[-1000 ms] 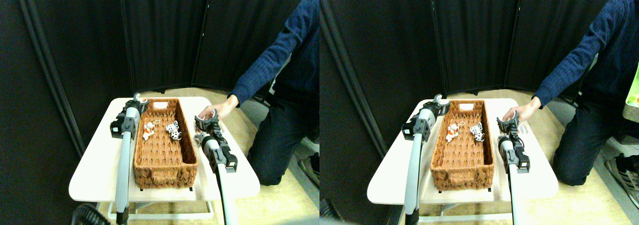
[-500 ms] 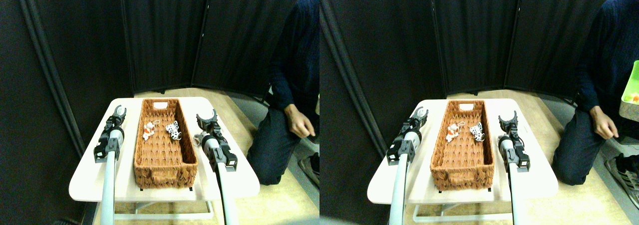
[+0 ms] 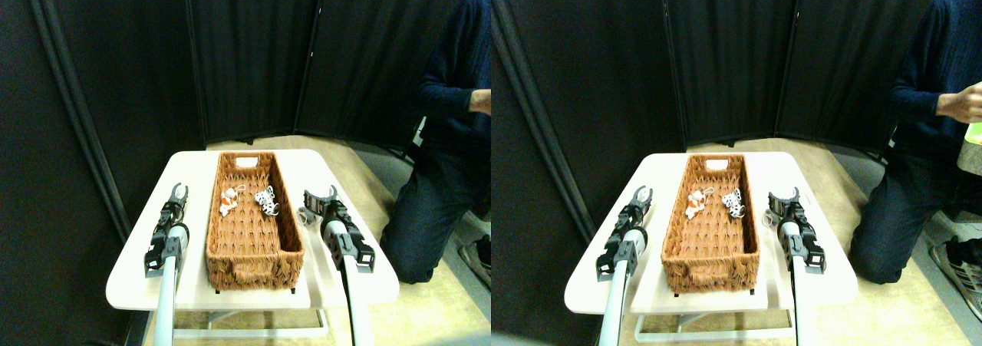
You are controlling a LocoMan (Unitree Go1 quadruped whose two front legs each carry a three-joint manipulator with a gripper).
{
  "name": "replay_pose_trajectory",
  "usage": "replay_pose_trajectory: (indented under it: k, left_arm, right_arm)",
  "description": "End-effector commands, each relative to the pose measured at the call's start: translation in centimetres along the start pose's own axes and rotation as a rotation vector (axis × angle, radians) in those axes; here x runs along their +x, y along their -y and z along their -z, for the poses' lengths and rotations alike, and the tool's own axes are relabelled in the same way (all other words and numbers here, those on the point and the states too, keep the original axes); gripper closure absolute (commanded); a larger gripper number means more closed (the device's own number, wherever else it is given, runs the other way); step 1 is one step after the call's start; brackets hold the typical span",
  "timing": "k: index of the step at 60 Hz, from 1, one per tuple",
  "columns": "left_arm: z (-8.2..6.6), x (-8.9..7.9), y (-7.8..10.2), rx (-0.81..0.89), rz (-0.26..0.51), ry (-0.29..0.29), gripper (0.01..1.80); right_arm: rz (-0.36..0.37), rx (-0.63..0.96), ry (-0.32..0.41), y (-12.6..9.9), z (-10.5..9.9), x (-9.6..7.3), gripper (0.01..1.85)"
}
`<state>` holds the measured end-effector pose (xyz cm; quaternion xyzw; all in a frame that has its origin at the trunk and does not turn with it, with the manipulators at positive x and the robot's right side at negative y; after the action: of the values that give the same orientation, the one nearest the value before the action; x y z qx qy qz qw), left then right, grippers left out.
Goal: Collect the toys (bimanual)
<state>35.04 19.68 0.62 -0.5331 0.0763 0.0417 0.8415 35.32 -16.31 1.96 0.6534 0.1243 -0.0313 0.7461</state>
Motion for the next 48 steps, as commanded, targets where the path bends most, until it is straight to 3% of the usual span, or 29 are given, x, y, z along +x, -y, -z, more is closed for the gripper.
replay_pose_trajectory:
  k: [1,18,40,45,46,47,48]
  left_arm:
    - [-0.2,0.1,0.6,0.006,0.032,0.041,1.76]
    - [-0.9,-0.3,-0.2,0.0,0.028,0.077,1.75]
    - [-0.8,-0.4,0.6,0.004,0.038,0.062,1.76]
    - [-0.8,-0.4,0.7,0.009,0.04,0.056,1.75]
    - [-0.8,-0.4,0.9,0.01,0.04,0.057,1.75]
    - [-0.7,-0.4,1.0,0.016,0.037,0.061,1.74]
    - [-0.7,-0.4,1.0,0.016,0.037,0.061,1.74]
  right_arm:
    - [0.033,0.024,-0.03,0.8,-0.1,0.5,1.27]
    - [0.135,0.084,-0.059,2.7,-0.1,1.4,1.23]
    - [0.235,0.106,-0.065,4.7,-0.6,3.2,1.14]
    - [0.244,0.101,-0.045,4.7,-0.6,3.2,1.2]
    - [0.241,0.095,-0.037,4.8,-0.6,3.2,1.25]
    - [0.242,0.095,-0.015,4.7,-0.5,3.2,1.44]
    - [0.242,0.095,-0.015,4.7,-0.5,3.2,1.44]
